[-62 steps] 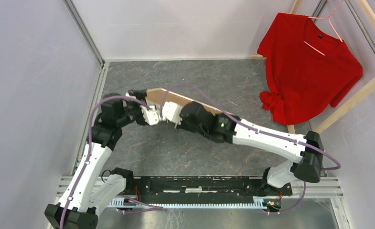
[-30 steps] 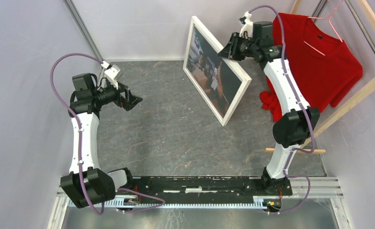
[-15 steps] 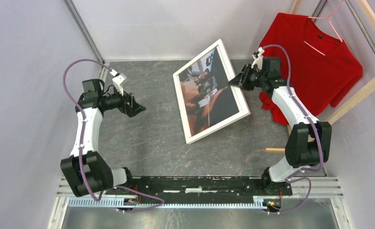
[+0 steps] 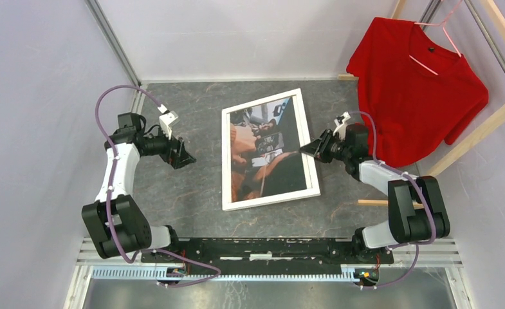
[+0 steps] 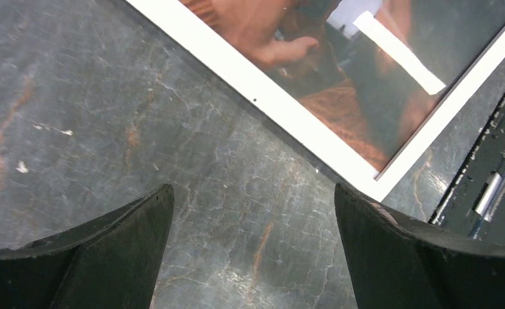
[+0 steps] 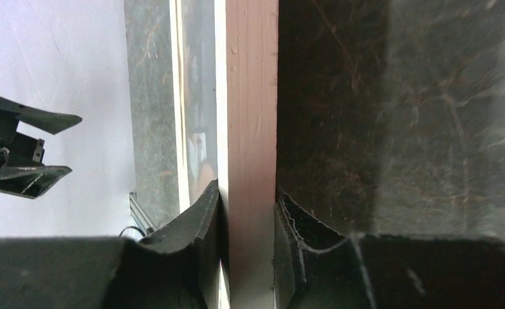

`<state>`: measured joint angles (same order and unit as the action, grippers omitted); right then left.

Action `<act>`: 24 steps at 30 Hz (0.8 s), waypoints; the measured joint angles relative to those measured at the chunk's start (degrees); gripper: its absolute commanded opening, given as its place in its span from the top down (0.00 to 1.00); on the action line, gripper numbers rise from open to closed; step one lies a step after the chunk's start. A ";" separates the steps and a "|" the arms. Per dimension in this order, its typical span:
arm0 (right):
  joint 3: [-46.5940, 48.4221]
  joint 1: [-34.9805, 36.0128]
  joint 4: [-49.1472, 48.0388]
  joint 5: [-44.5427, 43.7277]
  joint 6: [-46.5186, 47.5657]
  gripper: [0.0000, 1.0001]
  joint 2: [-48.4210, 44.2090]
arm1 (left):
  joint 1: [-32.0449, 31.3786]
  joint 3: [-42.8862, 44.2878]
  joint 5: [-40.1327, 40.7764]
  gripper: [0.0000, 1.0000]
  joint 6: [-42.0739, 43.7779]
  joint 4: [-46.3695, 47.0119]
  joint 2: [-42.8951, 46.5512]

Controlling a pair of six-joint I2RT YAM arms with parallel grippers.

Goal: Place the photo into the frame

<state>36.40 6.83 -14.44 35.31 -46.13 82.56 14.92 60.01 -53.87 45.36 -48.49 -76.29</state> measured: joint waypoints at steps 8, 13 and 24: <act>-5.86 5.49 -9.14 -0.66 -1.64 0.67 4.11 | 0.02 -3.43 1.46 0.00 1.64 -0.96 -1.18; -7.65 7.56 -10.34 -4.22 0.11 0.41 5.57 | 0.00 -5.35 3.80 0.00 1.60 0.26 -1.11; -4.07 9.94 3.15 -19.89 10.71 0.02 1.22 | 0.04 -7.19 8.22 0.00 -4.42 7.37 0.81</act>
<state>32.34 16.78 -11.29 15.42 -35.42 83.79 14.96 52.82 -45.65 40.95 -41.12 -75.48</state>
